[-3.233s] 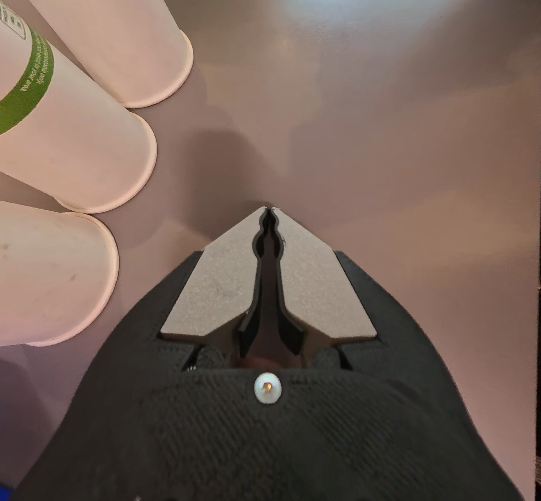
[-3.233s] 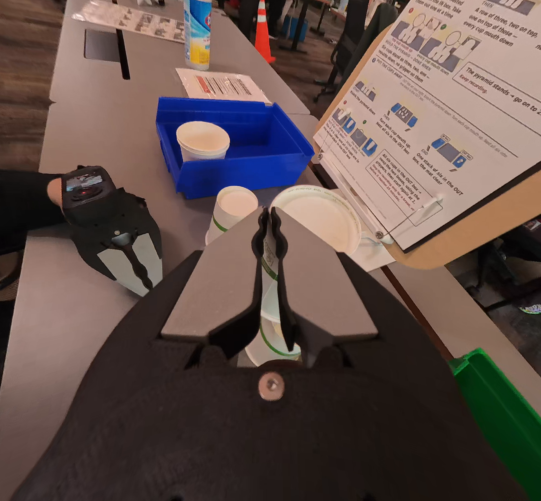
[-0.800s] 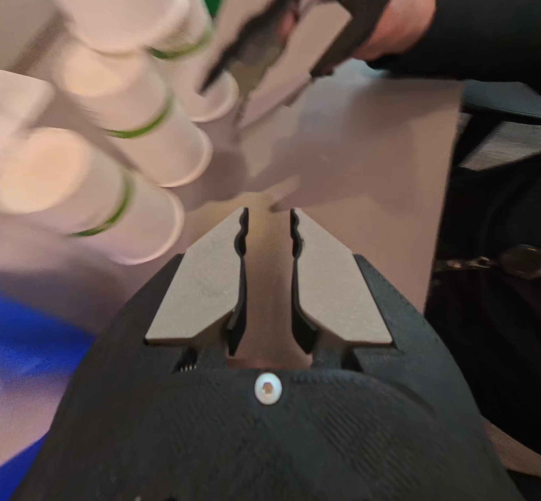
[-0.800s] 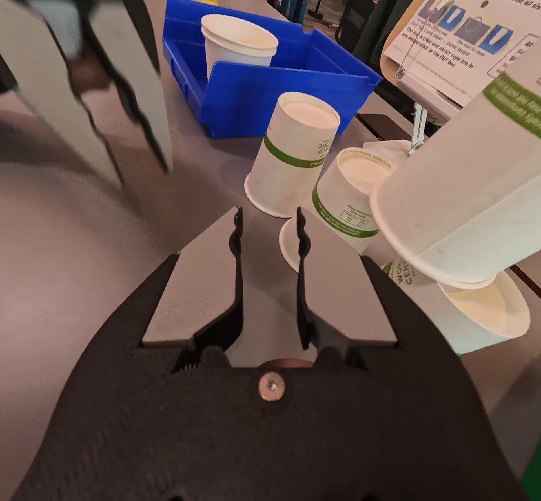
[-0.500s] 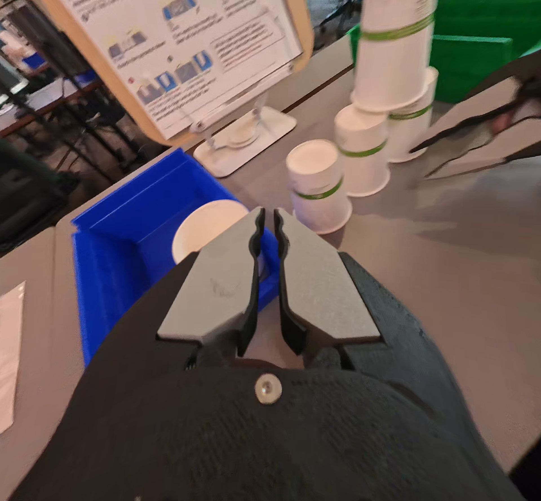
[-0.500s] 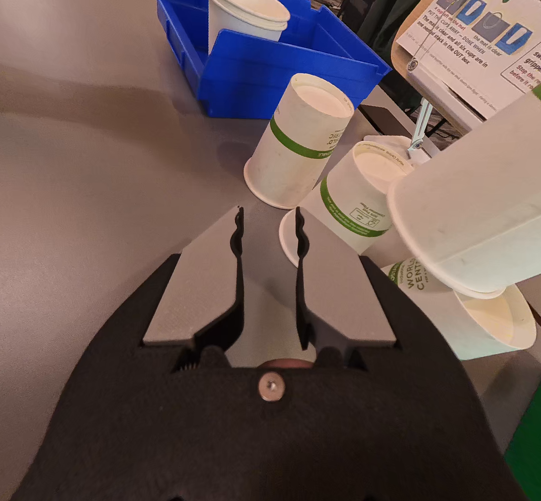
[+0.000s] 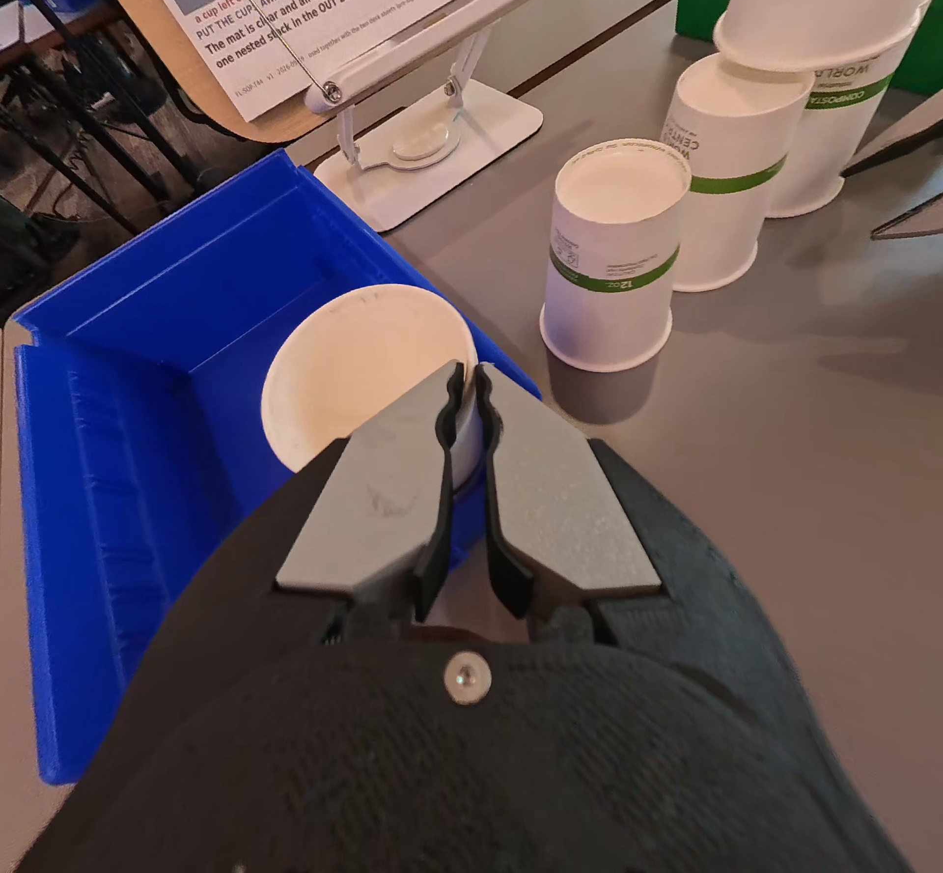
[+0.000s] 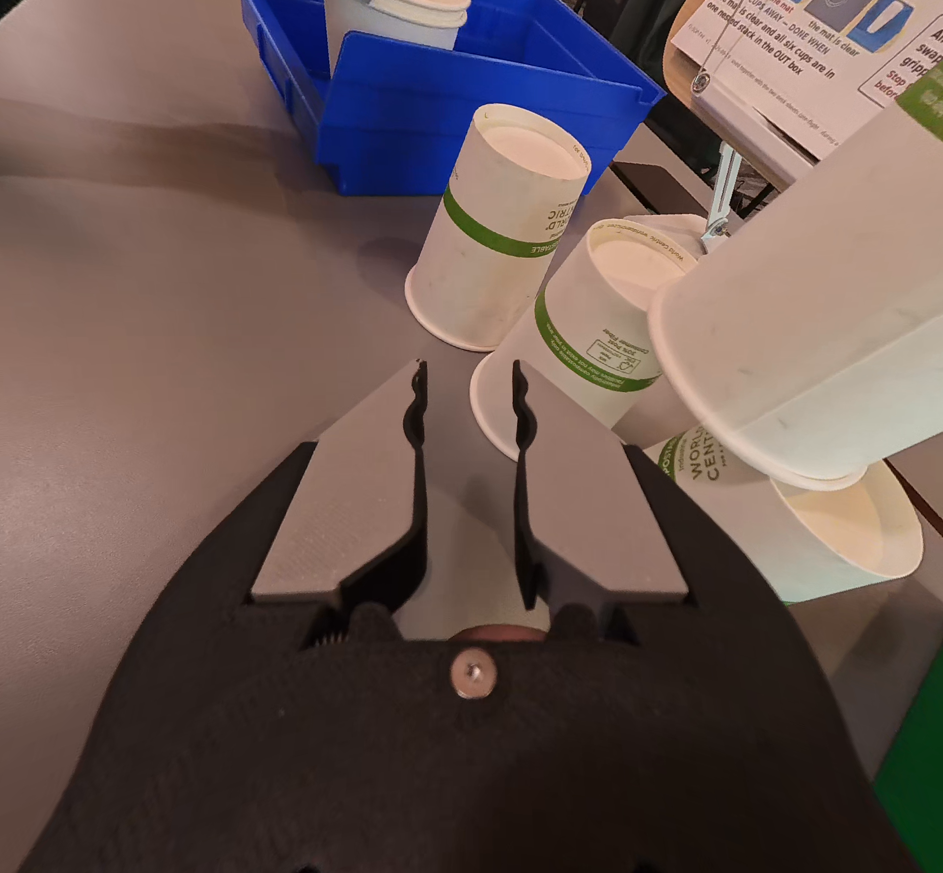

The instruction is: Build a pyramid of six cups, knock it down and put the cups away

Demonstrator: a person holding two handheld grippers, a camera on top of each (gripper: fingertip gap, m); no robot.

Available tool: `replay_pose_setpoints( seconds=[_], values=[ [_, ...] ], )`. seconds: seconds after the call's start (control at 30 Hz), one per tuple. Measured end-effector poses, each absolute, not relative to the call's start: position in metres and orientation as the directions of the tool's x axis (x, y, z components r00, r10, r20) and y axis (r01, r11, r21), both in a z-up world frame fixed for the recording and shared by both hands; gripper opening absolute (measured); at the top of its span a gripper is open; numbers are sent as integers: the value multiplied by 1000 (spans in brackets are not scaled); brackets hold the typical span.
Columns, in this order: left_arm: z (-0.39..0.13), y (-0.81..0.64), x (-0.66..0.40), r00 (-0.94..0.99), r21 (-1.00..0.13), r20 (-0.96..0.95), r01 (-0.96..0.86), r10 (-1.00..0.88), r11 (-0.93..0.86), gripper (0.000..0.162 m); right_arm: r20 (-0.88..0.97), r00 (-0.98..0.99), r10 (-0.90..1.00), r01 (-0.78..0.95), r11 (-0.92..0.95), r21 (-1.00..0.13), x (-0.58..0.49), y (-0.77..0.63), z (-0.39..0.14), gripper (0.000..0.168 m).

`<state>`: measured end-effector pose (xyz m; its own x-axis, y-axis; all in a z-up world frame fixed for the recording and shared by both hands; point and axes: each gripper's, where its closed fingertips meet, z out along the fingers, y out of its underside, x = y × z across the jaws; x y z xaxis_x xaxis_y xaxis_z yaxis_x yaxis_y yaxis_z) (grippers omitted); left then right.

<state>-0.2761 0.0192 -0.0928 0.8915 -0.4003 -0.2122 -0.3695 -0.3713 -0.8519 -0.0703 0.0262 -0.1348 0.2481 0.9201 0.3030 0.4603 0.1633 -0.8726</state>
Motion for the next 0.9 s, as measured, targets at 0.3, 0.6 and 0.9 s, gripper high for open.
replay_pose_setpoints(
  seconds=[0.3,0.6,0.9],
  values=[
    [-75,16,-280,900,-876,-237,-361,-366,-320,1,342,224,913,477,204,-855,-72,21,-135,30],
    [-23,9,-292,932,-944,-274,-308,-238,-121,1,348,223,911,473,211,-856,-72,19,-132,29],
    [-21,9,-307,922,-920,-355,-374,-155,-117,1,357,209,910,490,219,-844,-73,18,-136,30]
  ],
)
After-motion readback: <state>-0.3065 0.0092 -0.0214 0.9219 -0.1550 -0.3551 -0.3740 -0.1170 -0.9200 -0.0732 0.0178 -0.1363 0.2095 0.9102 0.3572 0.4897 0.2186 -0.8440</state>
